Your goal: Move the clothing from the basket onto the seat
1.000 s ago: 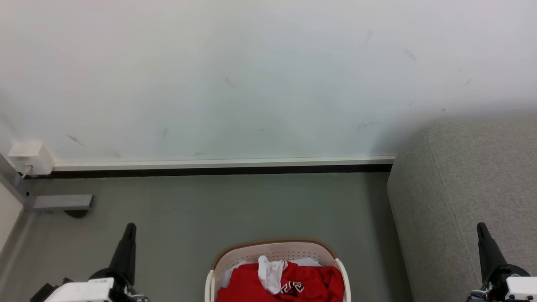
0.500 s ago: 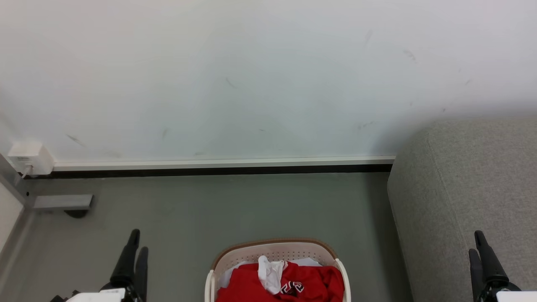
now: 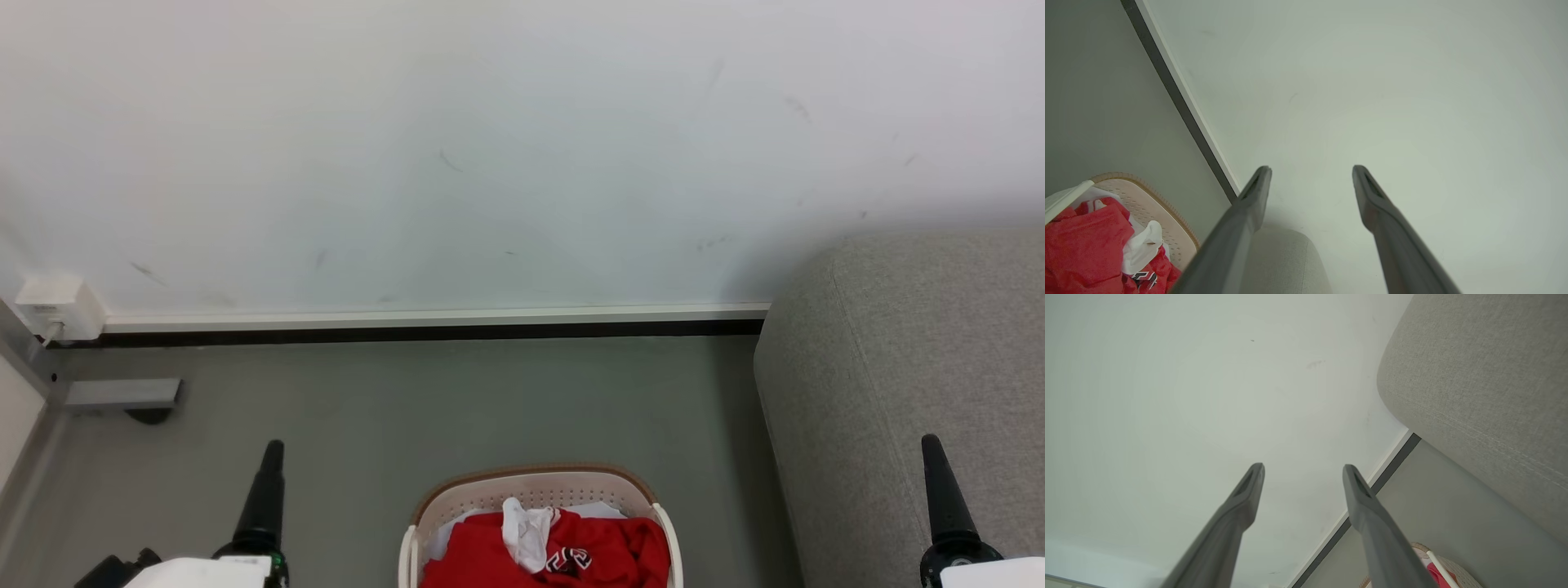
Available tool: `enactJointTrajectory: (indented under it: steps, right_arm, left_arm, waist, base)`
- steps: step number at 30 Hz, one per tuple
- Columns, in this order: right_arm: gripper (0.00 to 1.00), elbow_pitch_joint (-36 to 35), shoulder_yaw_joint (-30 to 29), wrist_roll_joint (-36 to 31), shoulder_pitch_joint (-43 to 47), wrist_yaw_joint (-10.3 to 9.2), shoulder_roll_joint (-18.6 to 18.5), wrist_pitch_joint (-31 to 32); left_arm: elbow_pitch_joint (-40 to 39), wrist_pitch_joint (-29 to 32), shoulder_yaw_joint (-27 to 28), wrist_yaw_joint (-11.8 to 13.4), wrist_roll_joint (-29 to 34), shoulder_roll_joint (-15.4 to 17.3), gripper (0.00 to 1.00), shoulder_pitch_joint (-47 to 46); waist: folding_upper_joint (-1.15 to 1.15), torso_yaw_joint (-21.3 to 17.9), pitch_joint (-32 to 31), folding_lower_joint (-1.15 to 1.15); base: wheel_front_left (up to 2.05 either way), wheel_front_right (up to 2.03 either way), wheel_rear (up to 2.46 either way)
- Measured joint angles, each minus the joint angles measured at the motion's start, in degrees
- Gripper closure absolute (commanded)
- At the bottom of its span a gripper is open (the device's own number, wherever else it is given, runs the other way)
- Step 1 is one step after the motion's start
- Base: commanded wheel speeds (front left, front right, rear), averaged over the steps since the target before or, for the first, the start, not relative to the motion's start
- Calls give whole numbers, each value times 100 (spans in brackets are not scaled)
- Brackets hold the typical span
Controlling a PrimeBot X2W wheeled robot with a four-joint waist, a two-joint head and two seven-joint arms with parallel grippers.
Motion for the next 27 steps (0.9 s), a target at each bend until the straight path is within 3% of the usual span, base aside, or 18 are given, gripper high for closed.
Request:
enactJointTrajectory:
  steps: [6,11,27]
  right_arm:
    - [0,-160,54,-770,29,0,-44,-108]
    - [0,-300,159,-1659,80,0,-87,-236]
    - [0,-379,486,-3256,113,0,-247,-548]
  left_arm:
    - [-58,-120,-52,59,712,1,0,4]
    - [-142,-247,-133,152,1653,15,0,17]
    - [-352,-558,-374,439,3600,233,0,119]
  waist:
    - [0,6,0,0]
    - [0,16,2,0]
    - [0,32,-17,0]
  base:
    - [0,0,0]
    - [0,0,0]
    - [0,0,0]
